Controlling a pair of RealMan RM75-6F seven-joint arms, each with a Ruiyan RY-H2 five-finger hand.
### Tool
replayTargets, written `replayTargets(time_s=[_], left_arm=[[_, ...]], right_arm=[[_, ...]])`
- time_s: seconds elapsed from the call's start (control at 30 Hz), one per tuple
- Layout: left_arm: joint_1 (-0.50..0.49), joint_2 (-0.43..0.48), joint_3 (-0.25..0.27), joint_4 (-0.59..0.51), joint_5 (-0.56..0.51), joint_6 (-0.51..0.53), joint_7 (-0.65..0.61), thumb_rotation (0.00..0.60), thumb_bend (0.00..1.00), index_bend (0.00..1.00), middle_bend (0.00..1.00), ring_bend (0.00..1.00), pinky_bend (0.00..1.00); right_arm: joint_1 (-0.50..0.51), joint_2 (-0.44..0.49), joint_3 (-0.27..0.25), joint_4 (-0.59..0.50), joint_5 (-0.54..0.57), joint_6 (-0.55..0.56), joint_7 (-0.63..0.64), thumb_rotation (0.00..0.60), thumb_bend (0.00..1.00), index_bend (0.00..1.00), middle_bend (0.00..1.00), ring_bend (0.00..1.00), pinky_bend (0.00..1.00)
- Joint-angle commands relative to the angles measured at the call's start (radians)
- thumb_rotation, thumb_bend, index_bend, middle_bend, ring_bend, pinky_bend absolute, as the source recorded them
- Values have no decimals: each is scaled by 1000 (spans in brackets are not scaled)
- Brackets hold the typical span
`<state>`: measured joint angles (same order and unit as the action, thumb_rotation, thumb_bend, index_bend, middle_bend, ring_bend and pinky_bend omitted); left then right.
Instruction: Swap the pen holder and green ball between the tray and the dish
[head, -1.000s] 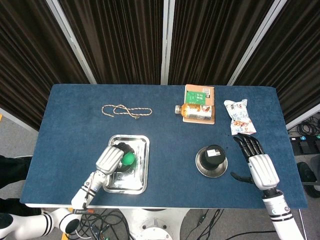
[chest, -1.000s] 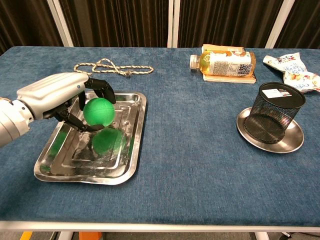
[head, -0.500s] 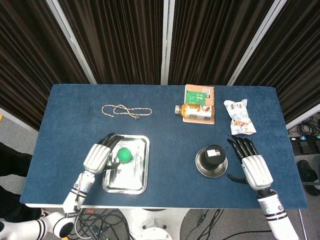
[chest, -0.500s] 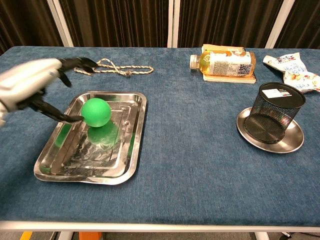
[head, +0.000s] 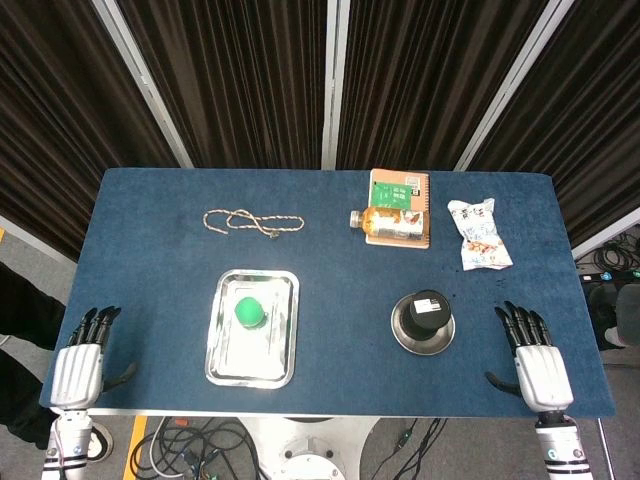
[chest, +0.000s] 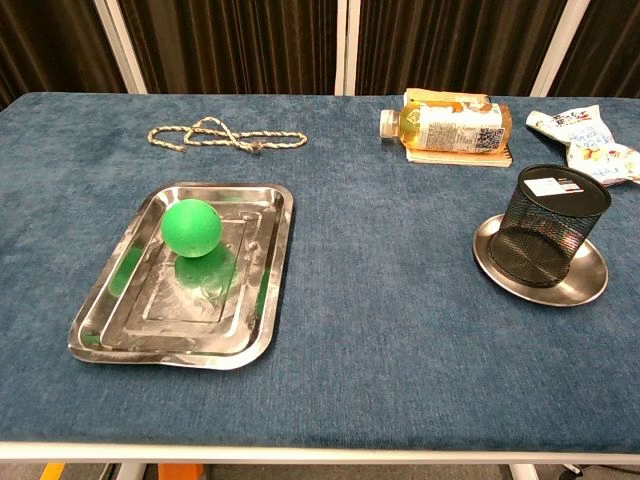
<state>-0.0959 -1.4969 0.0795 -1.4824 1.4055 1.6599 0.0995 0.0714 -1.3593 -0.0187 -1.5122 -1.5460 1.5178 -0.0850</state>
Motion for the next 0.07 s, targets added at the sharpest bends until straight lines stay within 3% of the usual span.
replayTargets(time_s=[0.03,0.07], left_arm=[[43,-35,5,64,29,42,-17,600,123,117,100,54,211],[47,-42,1,74,40,52,-8,600,123,117,100,53,210]], right_arm=[[-38,-26,-15,23,13,31,-17,600,0,0,0,0,0],[-42,-28,-18,25,14,32,-18,600,0,0,0,0,0]])
